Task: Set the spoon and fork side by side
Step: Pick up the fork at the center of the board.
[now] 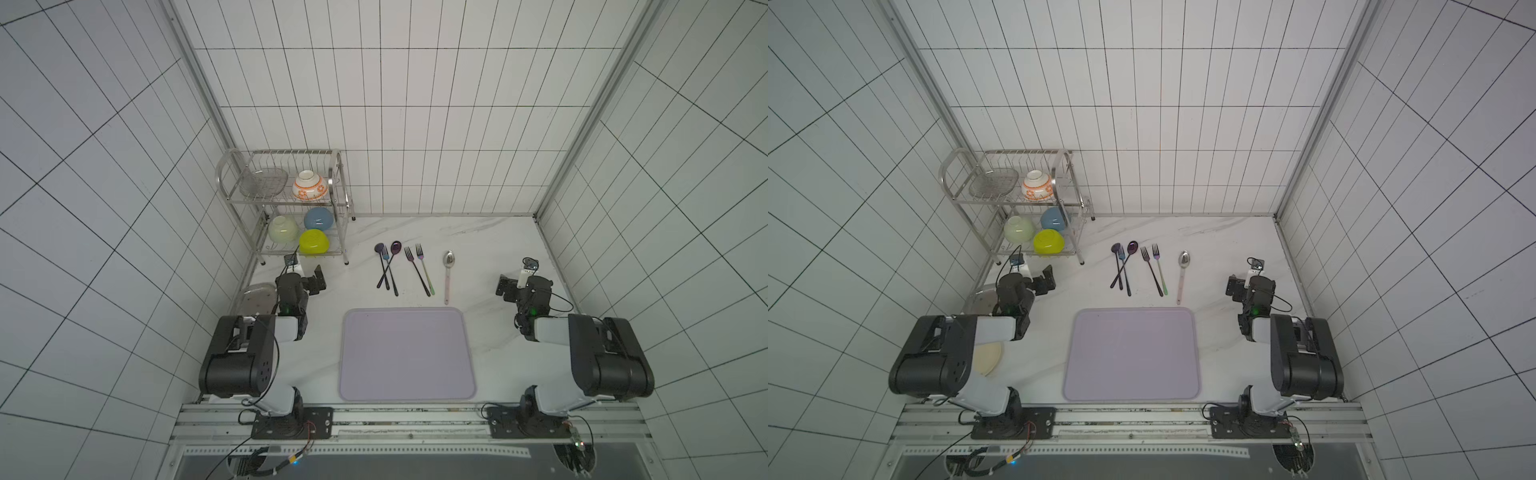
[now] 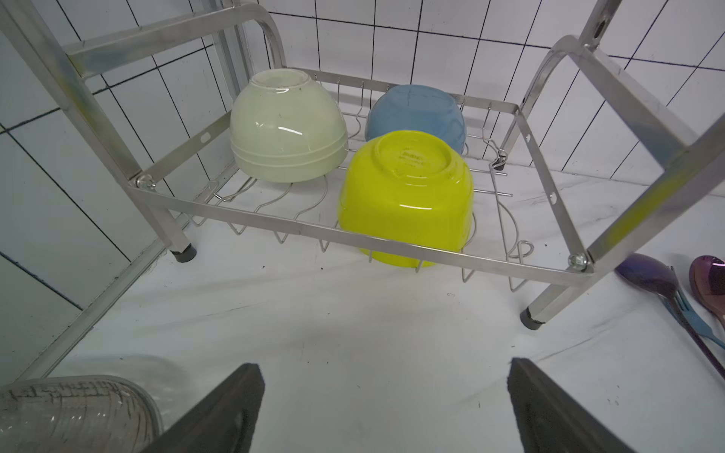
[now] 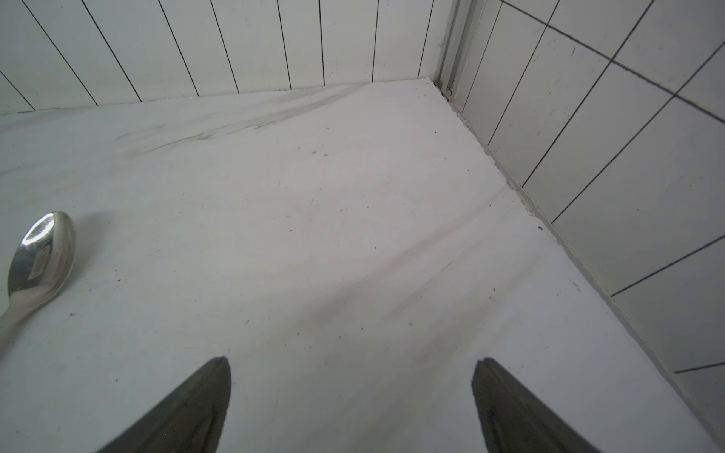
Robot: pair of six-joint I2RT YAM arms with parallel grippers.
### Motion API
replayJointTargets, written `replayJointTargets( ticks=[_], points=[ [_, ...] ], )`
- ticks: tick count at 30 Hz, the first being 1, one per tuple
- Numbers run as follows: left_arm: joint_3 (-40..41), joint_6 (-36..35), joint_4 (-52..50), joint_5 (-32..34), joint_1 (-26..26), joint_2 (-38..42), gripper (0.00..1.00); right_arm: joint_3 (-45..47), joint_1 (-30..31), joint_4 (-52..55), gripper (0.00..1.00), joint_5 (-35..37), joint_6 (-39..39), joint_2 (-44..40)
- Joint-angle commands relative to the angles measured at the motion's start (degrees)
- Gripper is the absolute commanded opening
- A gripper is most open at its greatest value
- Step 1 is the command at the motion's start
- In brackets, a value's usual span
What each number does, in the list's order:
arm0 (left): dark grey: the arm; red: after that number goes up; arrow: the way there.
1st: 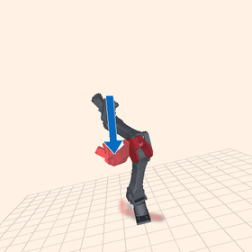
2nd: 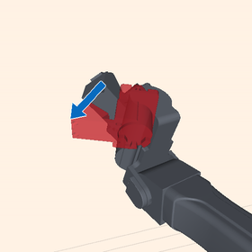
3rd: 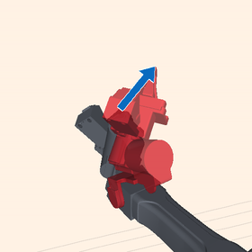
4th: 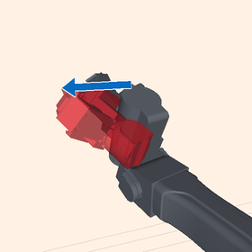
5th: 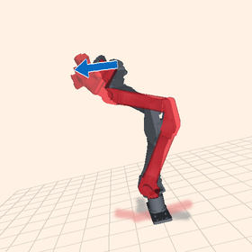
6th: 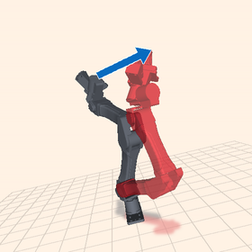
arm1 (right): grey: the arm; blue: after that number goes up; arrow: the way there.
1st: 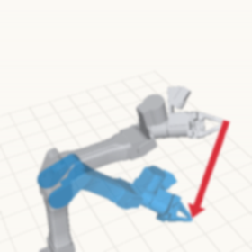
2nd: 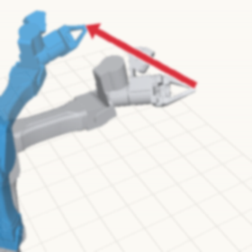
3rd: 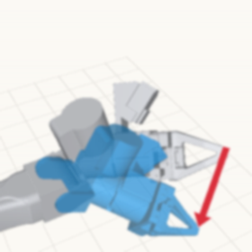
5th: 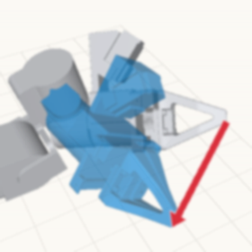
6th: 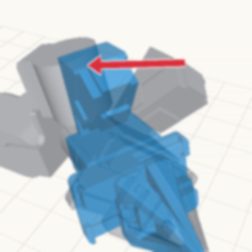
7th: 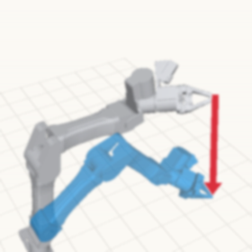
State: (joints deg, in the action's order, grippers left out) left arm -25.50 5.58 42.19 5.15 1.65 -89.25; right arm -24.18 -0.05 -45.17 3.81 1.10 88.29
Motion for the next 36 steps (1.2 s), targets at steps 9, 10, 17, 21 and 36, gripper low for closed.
replayJointTargets(
  ticks=[9,10,17,21,36],
  points=[
    [-0.64,0.14,0.62,0.62,-0.03,0.09,0.98,-0.51,-0.60,-0.89,0.99,0.32,0.57,-0.40],
    [-0.63,0.21,0.61,0.58,-0.01,0.05,0.98,-0.49,-0.58,-0.87,0.99,0.32,0.61,-0.40],
    [-0.66,0.17,0.55,0.58,-0.03,0.10,0.98,-0.51,-0.58,-0.89,0.99,0.38,0.68,-0.40],
    [-0.65,0.27,0.60,0.49,0.07,0.06,0.98,-0.62,-0.58,-0.78,0.99,0.32,0.65,-0.27],
    [-13.02,19.39,-36.40,10.84,-0.20,15.31,0.99,-17.32,-0.40,35.92,0.99,4.43,7.32,-6.08]
  ],
)
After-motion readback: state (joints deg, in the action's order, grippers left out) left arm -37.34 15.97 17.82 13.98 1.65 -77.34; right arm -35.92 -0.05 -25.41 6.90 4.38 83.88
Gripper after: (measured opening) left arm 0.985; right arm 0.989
